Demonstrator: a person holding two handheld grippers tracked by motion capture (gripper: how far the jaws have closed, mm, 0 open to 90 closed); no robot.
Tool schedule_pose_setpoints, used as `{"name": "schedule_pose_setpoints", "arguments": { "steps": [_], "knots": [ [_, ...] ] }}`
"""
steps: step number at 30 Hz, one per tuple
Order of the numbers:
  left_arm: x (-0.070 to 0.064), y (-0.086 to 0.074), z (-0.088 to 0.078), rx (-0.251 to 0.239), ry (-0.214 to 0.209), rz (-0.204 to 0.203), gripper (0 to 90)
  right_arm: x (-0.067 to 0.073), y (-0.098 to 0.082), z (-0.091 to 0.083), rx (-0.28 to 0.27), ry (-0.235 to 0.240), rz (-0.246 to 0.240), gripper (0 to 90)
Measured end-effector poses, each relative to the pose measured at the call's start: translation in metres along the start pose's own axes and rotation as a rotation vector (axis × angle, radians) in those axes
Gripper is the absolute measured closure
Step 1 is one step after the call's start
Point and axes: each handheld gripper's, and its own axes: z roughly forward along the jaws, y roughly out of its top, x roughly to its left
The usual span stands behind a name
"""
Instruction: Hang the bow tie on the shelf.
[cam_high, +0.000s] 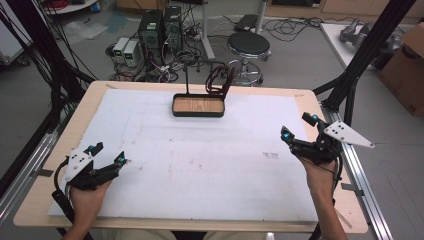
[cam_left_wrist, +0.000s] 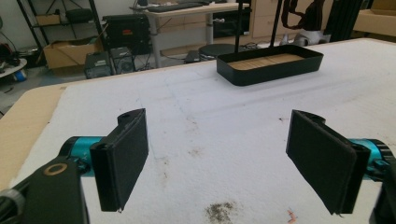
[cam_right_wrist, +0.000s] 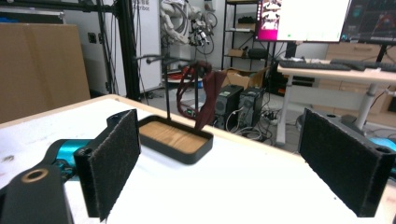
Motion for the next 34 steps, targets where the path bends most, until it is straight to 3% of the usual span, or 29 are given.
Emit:
{"name": "schedule_pose_setpoints", "arguments": {
  "steps": [7, 18, 26, 34],
  "knots": [
    [0.0, -0.001, 0.001, 0.007, -0.002, 0.005, 21.3, 0.005, -0.036, -0.009, -0.006, 0.006, 0.009, 11.7],
    [0.0, -0.001, 0.001, 0.008, -0.002, 0.005, 21.3, 0.025, -0.06, -0.019, -0.033, 0.029, -0.003, 11.4],
    [-0.001, -0.001, 0.002, 0.013, 0.001, 0.008, 21.3, 0.031, -0.088, -0.017, 0.009, 0.046, 0.041, 11.3],
    [0.0, -0.002, 0.002, 0.019, -0.003, 0.004, 21.2, 0.03, -0.091, -0.016, 0.019, 0.05, 0.044, 11.4]
  ]
}}
